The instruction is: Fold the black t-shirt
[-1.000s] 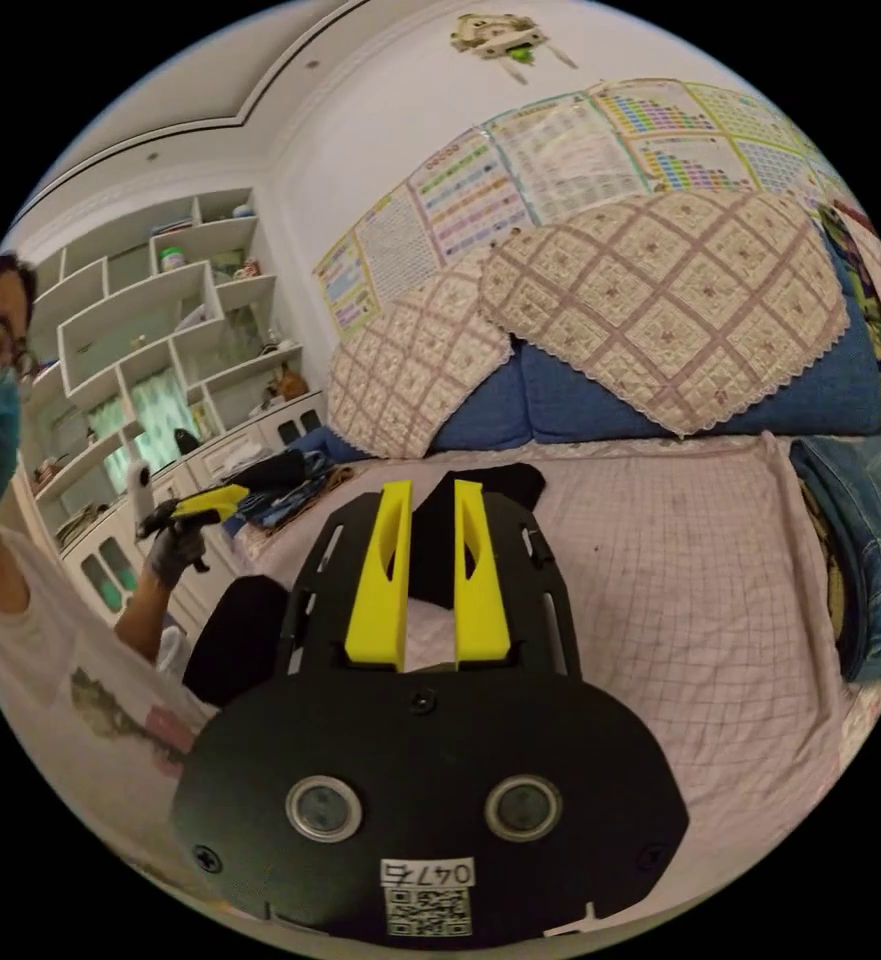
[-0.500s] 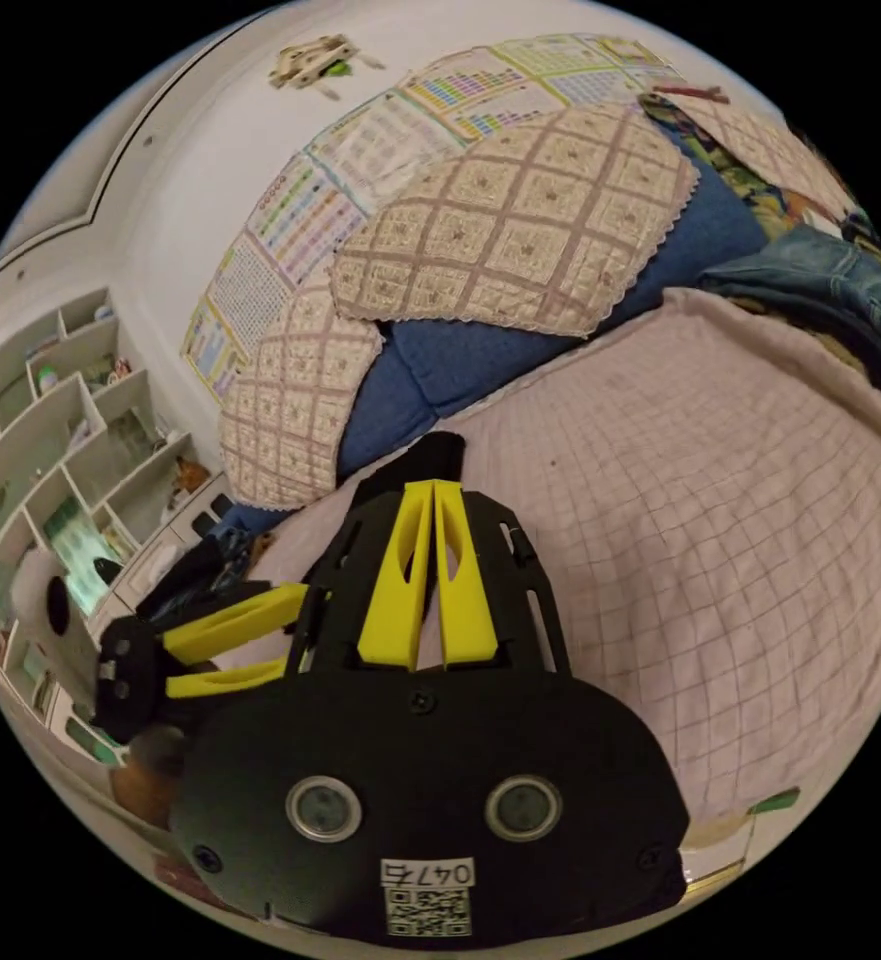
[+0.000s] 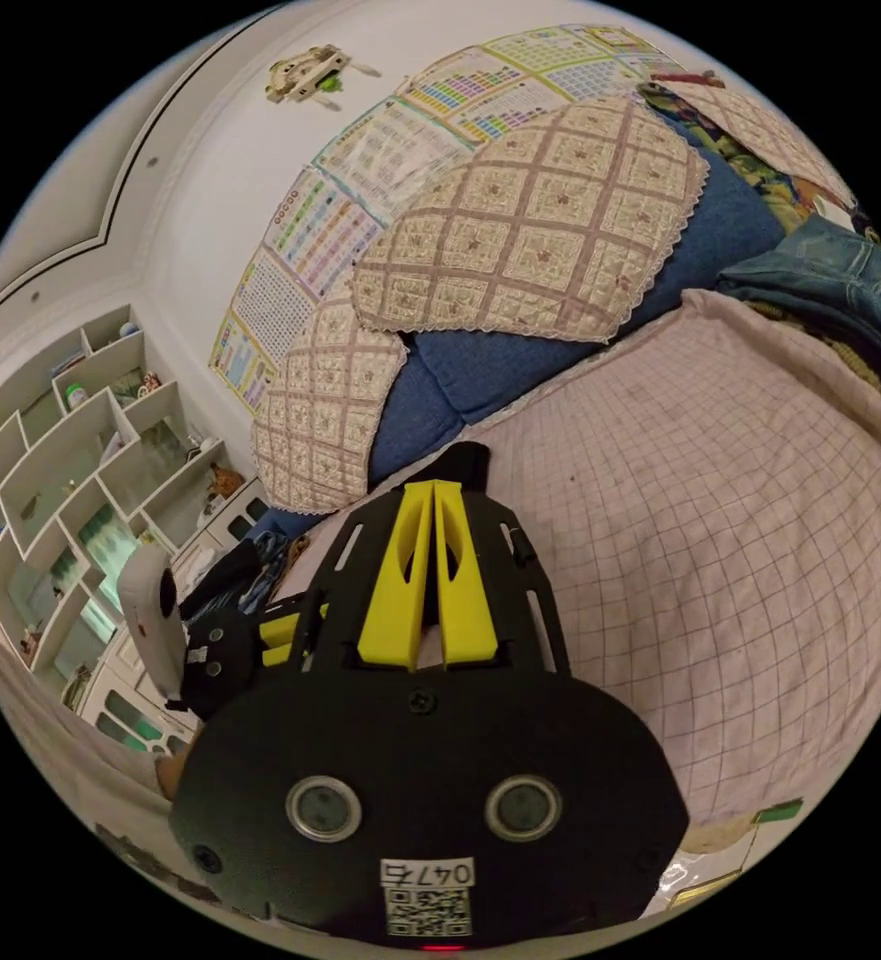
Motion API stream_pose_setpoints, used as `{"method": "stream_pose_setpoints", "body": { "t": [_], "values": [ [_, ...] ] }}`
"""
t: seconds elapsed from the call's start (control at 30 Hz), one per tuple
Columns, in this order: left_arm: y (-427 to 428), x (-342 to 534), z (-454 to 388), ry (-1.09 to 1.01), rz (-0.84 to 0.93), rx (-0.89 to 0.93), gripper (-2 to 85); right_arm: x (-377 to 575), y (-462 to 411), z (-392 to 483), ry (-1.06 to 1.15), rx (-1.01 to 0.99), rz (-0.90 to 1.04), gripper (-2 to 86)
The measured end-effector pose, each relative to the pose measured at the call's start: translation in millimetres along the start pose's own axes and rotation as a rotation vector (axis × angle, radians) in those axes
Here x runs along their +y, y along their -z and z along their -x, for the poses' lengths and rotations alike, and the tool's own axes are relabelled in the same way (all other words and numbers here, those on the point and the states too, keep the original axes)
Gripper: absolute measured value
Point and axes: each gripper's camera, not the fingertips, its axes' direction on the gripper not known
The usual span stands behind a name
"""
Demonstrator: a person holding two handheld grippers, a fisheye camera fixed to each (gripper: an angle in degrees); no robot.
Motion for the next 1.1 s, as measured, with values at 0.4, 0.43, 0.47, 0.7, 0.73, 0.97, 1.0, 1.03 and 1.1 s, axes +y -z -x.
{"method": "stream_pose_setpoints", "body": {
  "t": [0.4, 0.43, 0.47, 0.7, 0.73, 0.97, 1.0, 1.03, 1.1],
  "values": [
    [64.3, 139.9, 290.6, 0.763, -0.438, 0.51, -0.5, 1.6, -42.3, -21.6, 0.066, -0.093, 0.071, -1.3],
    [81.4, 162.4, 309.4, 0.799, -0.468, 0.438, -0.5, 2.5, -44.9, -21.6, 0.072, -0.092, 0.075, -1.2],
    [90.1, 173.0, 316.5, 0.812, -0.476, 0.393, -0.4, 4.4, -49.5, -21.5, 0.083, -0.079, 0.081, -1.1],
    [107.2, 136.7, 245.1, 0.303, -0.281, 0.182, 1.3, 17.9, -49.3, -19.2, 0.162, 0.138, -0.04, 2.1],
    [107.2, 133.0, 223.6, 0.273, -0.293, 0.043, 0.4, 20.1, -48.7, -19.8, 0.165, 0.141, -0.05, 1.7],
    [58.0, 151.4, 256.7, 0.32, -0.227, 0.253, -0.8, 46.1, -68.0, -43.0, 0.134, 0.059, 0.011, -0.2],
    [45.6, 157.9, 260.1, 0.338, -0.203, 0.284, -0.8, 49.0, -74.7, -45.5, 0.139, 0.036, 0.04, 0.2],
    [35.0, 166.5, 261.7, 0.364, -0.189, 0.321, -0.8, 50.8, -77.8, -46.1, 0.145, 0.025, 0.05, 0.4],
    [24.0, 183.6, 262.9, 0.408, -0.167, 0.373, -0.6, 59.3, -89.9, -43.0, 0.203, -0.014, 0.086, 2.8]
  ]
}}
